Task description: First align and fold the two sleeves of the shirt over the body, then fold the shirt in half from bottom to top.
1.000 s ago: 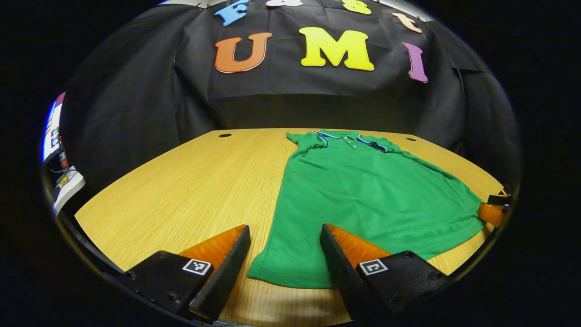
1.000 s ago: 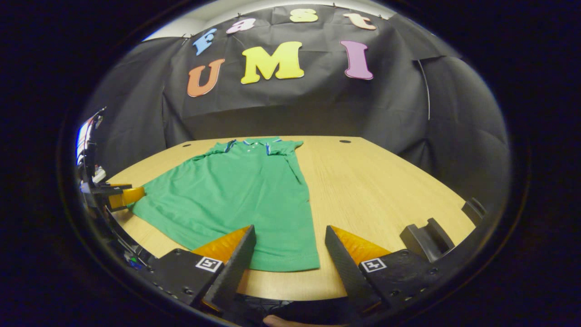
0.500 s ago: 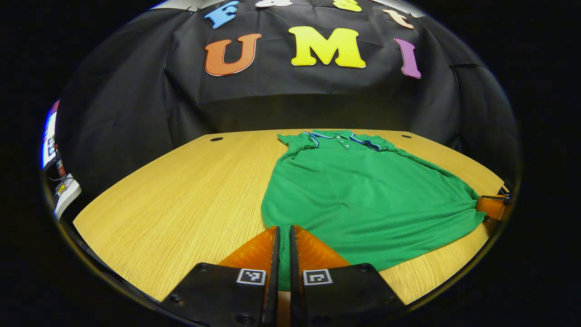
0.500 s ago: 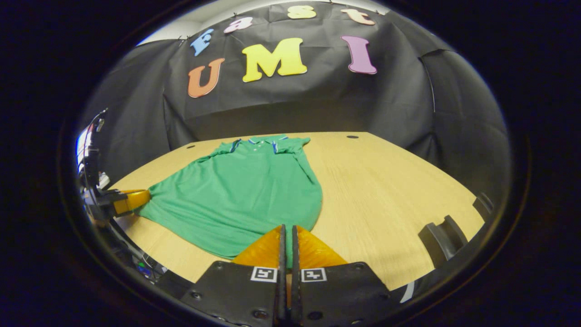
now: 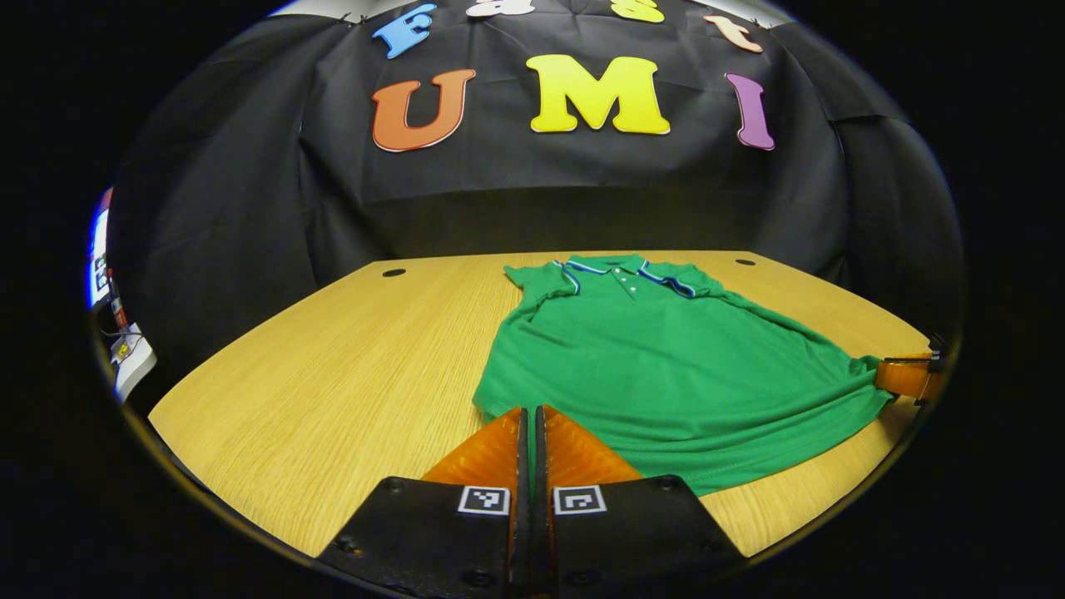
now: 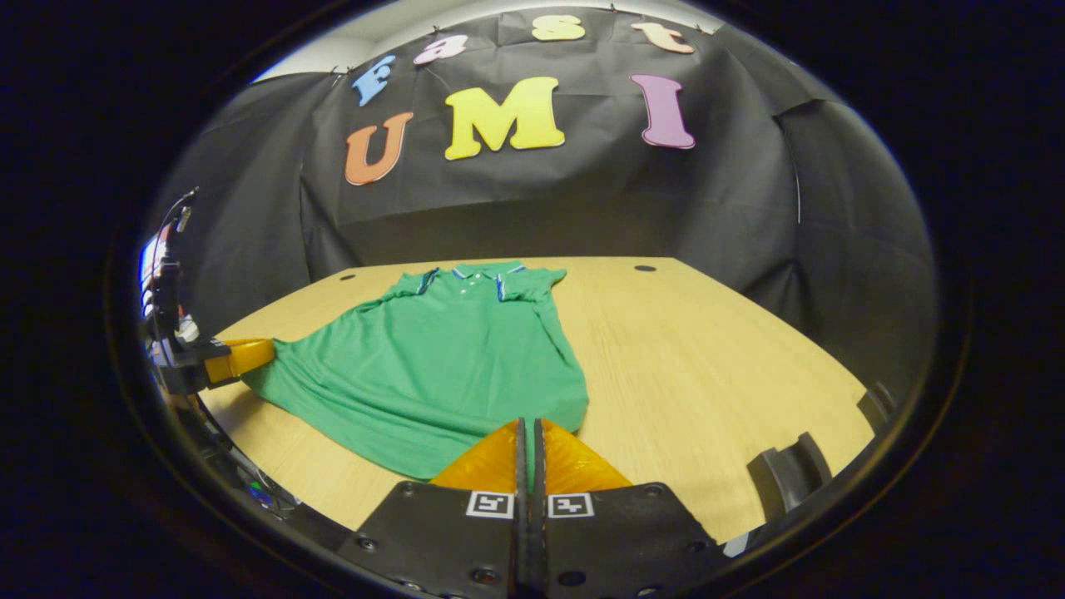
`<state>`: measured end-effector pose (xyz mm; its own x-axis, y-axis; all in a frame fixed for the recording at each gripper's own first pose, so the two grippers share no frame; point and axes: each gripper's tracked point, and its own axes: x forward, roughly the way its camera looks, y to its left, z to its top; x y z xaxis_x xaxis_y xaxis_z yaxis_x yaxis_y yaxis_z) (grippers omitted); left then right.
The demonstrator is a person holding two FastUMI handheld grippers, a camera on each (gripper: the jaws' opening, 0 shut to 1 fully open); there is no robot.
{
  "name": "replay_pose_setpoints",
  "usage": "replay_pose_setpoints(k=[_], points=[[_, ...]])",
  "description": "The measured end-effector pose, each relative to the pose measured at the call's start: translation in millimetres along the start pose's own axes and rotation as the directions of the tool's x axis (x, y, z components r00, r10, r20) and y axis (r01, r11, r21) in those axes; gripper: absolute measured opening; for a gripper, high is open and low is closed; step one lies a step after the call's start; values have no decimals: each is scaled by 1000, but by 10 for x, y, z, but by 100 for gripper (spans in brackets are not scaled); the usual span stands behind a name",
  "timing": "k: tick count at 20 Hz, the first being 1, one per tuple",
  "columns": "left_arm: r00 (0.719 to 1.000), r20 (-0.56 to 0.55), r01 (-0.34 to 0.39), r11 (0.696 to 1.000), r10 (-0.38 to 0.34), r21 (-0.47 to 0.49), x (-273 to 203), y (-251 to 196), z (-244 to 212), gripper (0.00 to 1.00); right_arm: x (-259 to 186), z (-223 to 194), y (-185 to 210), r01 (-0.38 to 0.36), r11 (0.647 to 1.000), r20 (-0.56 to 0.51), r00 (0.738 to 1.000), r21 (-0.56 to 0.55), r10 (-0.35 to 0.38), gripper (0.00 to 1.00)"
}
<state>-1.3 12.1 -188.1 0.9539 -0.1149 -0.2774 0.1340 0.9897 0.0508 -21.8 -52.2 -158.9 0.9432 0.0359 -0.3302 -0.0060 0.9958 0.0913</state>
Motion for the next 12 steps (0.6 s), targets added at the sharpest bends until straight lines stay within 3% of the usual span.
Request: replay_pose_setpoints(k=[5,12], points=[[999,34,32,999,-32,-8,52,-54,458,7,137,441,27,-4,1000,18,1000,1,4,0],[993,115,39,999,-36,-25,413,77,1255,6,454,1363,36,31,999,141,990,-16,-29,0]])
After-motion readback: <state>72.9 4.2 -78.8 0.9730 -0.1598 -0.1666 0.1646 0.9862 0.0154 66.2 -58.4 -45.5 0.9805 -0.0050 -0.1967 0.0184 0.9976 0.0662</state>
